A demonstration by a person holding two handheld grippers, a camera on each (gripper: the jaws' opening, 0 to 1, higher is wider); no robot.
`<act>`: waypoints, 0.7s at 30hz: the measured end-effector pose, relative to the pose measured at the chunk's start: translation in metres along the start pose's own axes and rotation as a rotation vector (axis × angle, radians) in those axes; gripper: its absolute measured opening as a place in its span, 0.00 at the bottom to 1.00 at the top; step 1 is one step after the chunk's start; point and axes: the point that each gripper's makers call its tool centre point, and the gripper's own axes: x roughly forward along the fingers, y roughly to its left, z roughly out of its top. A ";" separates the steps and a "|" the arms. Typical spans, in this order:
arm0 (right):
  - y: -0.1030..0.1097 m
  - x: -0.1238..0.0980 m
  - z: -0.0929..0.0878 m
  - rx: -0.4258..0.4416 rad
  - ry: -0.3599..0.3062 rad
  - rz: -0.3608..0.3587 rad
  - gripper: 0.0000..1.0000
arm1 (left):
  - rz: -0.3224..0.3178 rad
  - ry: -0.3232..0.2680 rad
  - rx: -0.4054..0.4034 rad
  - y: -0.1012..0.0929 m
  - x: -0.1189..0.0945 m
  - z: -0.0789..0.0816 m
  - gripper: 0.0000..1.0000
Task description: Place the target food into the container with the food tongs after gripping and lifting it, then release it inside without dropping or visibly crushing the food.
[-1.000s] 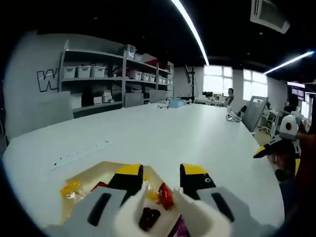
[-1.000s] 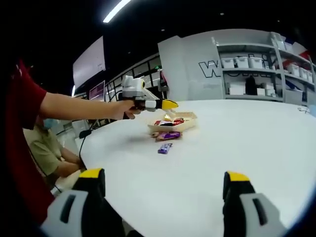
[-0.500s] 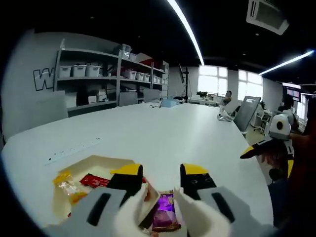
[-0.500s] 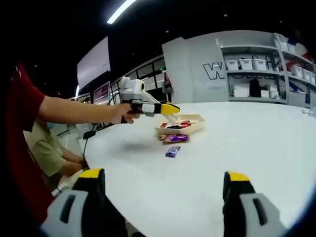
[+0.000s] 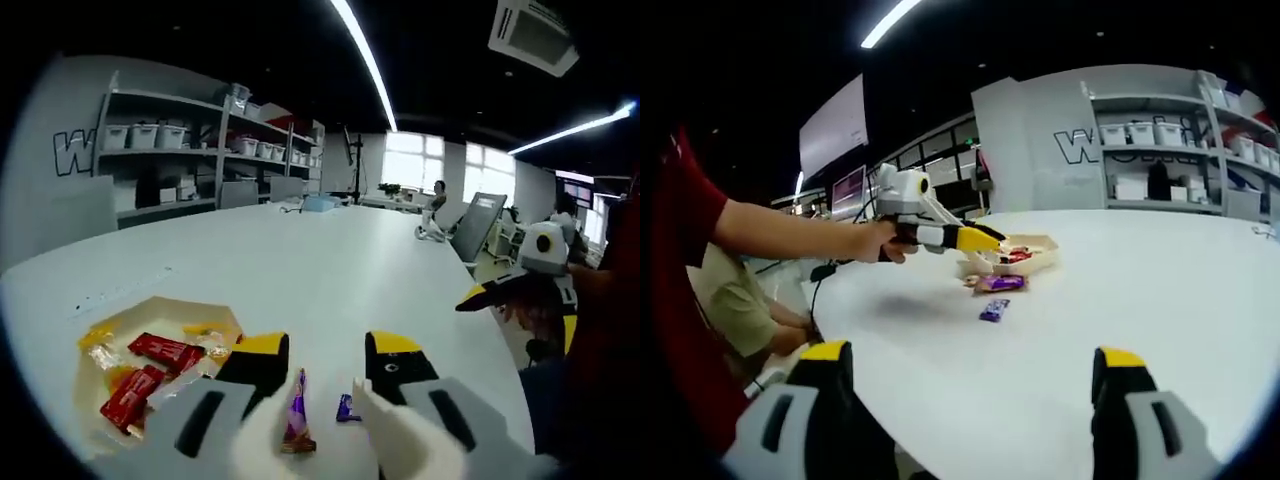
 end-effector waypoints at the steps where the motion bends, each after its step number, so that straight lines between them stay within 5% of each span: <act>1: 0.000 0.000 0.000 0.000 -0.001 0.000 0.99 | -0.010 0.003 -0.007 -0.003 0.001 -0.003 0.29; 21: -0.001 -0.003 -0.007 0.013 0.004 -0.001 0.99 | -0.083 0.035 -0.004 -0.031 0.017 -0.035 0.30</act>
